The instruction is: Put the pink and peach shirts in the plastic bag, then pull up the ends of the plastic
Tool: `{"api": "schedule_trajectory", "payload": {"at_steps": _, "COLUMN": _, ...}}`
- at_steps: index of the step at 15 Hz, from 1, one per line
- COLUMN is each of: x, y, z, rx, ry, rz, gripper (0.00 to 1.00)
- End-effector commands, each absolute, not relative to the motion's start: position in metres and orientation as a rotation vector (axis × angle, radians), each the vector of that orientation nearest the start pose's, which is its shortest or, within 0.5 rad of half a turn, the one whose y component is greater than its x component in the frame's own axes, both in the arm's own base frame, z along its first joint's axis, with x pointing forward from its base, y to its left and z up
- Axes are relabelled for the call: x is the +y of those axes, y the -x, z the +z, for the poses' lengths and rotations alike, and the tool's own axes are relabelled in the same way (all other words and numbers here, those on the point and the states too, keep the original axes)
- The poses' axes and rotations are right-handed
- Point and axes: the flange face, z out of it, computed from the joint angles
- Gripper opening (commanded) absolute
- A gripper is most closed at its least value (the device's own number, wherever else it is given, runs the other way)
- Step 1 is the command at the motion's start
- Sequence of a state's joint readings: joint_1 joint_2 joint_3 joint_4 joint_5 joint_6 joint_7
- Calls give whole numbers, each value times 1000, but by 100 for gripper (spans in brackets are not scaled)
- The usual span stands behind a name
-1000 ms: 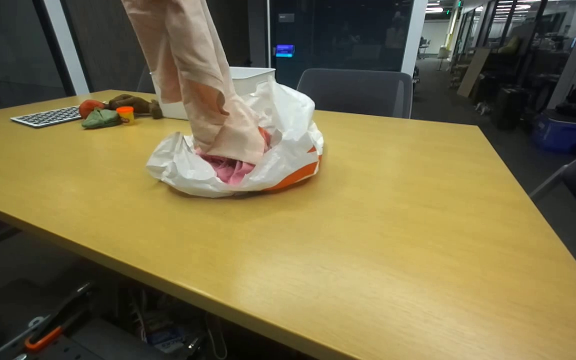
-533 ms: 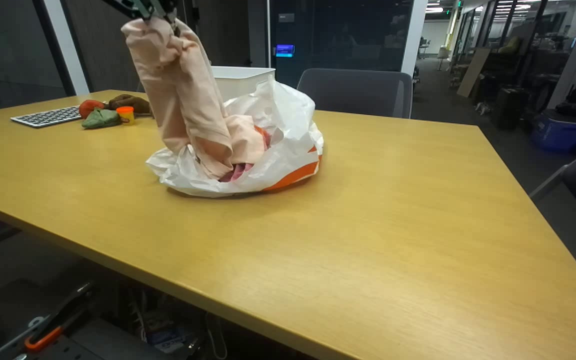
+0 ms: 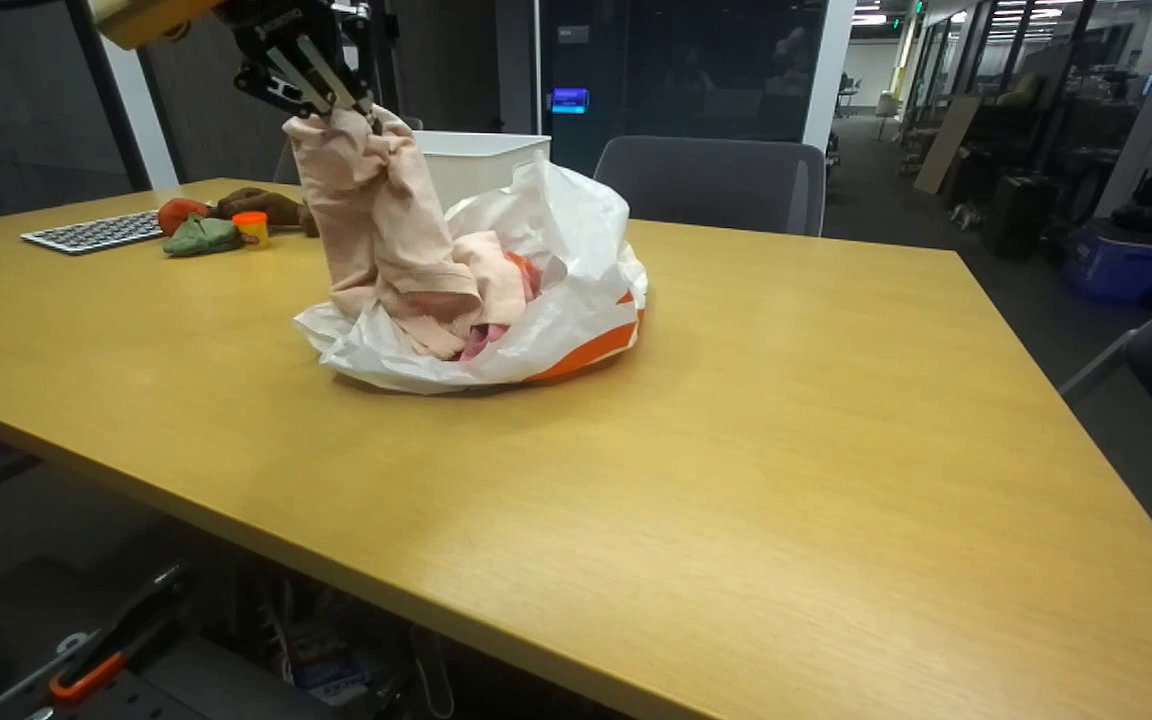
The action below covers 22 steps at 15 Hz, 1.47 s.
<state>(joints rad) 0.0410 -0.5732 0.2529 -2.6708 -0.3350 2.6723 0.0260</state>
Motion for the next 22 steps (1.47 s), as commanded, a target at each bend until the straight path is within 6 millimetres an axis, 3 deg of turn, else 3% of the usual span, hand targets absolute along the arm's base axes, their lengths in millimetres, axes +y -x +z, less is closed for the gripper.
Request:
{"api": "schedule_trajectory", "payload": {"at_steps": 1, "x": 139, "y": -391, "z": 473, "rx": -754, "ry": 3271, "rz": -1097, "gripper": 7}}
{"api": "schedule_trajectory", "payload": {"at_steps": 2, "x": 140, "y": -391, "z": 470, "rx": -721, "ry": 3308, "rz": -1087, "gripper": 7}}
{"api": "schedule_trajectory", "payload": {"at_steps": 3, "x": 104, "y": -412, "z": 456, "rx": -652, "ry": 3363, "rz": -1061, "gripper": 7}}
{"api": "schedule_trajectory", "payload": {"at_steps": 6, "x": 79, "y": -425, "z": 425, "rx": -651, "ry": 3447, "rz": -964, "gripper": 8}}
{"api": "schedule_trajectory", "payload": {"at_steps": 8, "x": 53, "y": -446, "z": 404, "rx": -612, "ry": 3479, "rz": -853, "gripper": 7}}
{"api": "schedule_trajectory", "payload": {"at_steps": 10, "x": 42, "y": -462, "z": 389, "rx": -626, "ry": 3474, "rz": -764, "gripper": 7}}
{"api": "schedule_trajectory", "payload": {"at_steps": 16, "x": 60, "y": -508, "z": 337, "rx": -679, "ry": 3379, "rz": -563, "gripper": 8}}
{"api": "schedule_trajectory", "payload": {"at_steps": 20, "x": 67, "y": -526, "z": 311, "rx": -654, "ry": 3344, "rz": -468, "gripper": 7}}
{"api": "schedule_trajectory", "payload": {"at_steps": 21, "x": 66, "y": -529, "z": 310, "rx": -648, "ry": 3341, "rz": -460, "gripper": 17}}
{"api": "schedule_trajectory", "payload": {"at_steps": 22, "x": 67, "y": -531, "z": 312, "rx": -651, "ry": 3346, "rz": -463, "gripper": 39}}
